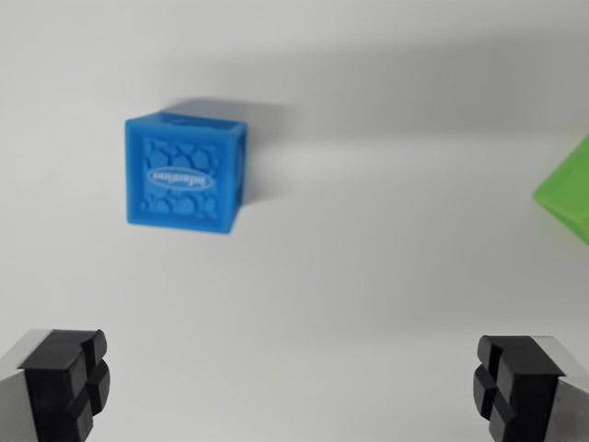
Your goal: Stack cube
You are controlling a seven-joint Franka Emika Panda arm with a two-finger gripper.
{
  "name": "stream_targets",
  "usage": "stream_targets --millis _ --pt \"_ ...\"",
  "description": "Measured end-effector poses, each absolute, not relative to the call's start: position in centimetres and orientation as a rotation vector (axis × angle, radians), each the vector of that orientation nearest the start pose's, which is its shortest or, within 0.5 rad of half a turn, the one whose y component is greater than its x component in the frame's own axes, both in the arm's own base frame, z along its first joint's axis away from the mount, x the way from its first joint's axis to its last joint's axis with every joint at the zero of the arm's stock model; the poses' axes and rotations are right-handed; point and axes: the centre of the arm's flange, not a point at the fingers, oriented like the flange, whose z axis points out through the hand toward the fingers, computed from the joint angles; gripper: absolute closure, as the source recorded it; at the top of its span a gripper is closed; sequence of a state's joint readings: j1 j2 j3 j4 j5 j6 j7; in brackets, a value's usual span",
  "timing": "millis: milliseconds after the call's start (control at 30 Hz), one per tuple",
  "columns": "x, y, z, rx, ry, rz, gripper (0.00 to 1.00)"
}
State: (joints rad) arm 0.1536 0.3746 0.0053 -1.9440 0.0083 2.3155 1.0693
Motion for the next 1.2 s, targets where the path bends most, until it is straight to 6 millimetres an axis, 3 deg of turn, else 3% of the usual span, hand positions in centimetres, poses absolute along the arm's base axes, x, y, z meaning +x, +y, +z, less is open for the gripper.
stream_targets --millis 767,1200 --pt "62.5 15.8 21.5 -2.779 1.464 0.011 0.0" --pt "62.5 15.7 16.3 -2.779 1.47 0.01 0.0"
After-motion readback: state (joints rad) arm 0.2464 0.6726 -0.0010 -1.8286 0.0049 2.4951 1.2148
